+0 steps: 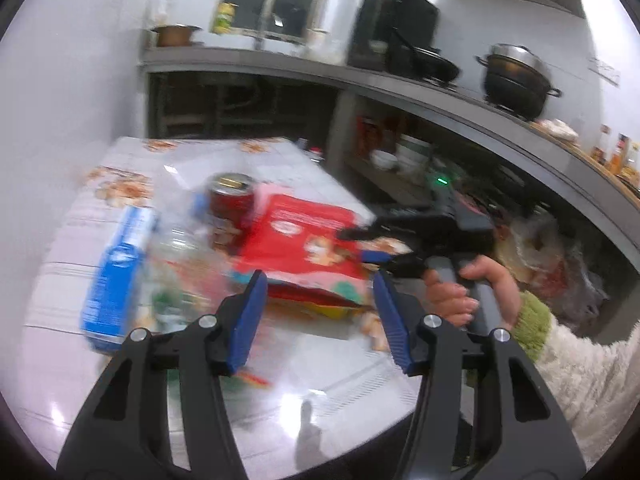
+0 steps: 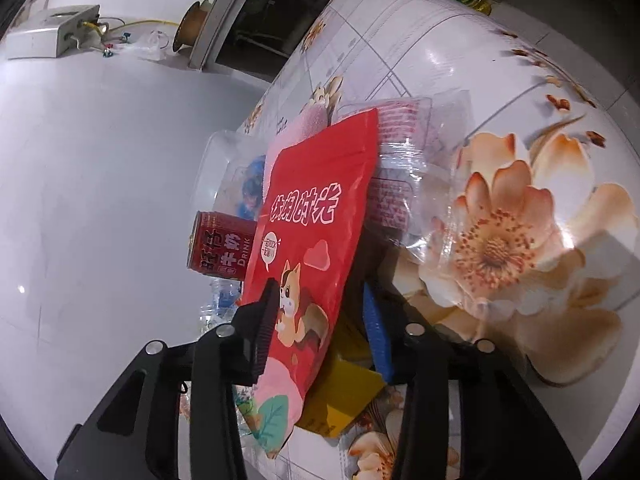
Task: Collect trash
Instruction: 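Move both tools back over the table toward the red snack bag, then grasp the red snack bag with the right gripper while the left grasps a striped plastic bag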
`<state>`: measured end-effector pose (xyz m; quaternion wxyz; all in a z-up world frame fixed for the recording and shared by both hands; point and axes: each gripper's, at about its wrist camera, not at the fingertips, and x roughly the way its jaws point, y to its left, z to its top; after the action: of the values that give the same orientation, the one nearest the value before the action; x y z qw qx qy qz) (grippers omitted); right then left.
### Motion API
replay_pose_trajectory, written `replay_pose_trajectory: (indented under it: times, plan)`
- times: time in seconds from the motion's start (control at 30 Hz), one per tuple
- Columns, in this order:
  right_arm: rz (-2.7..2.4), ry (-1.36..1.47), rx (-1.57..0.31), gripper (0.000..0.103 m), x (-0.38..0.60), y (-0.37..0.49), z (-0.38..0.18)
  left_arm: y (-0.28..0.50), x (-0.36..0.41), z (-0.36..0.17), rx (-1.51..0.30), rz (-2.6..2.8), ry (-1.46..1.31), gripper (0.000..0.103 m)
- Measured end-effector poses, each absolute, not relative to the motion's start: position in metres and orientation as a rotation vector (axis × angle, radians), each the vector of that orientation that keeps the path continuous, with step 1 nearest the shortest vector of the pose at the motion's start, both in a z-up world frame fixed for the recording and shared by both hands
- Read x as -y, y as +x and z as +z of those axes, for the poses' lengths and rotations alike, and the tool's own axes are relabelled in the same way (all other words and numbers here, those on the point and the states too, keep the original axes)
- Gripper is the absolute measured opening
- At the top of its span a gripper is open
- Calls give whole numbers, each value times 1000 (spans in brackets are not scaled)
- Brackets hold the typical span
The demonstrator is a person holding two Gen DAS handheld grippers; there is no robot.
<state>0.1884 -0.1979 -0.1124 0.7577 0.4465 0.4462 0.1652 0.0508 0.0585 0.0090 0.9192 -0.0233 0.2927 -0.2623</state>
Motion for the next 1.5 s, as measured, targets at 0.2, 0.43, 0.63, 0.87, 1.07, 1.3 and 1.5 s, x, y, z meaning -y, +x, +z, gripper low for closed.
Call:
replay_pose_trajectory:
  times: [0.2,0.43,0.63,0.87,1.07,1.3,1.5]
  plan:
    - [365,995,-967,31,198,189,-117,80,-92,7,-680,-344,-64,63]
    - [377,1016,-967,30,197,190,-120,114,-104,-21,-806,-330,-138,61]
    - [394,1041,-956,30,196,193,-122,121,-98,-28,-818,-323,-123,39]
    - [410,1044,-947,17,193,192,-120,116,-99,-27,-801,-320,-110,21]
    - [431,1050,-933,9,190,189,-118,112,-105,-23,-778,-321,-140,10]
    - [466,1053,-910,5,189,182,-108,107,-116,-15,-739,-350,-211,6]
    - [507,1041,-875,4,188,176,-92,99,-123,3,-665,-383,-243,5]
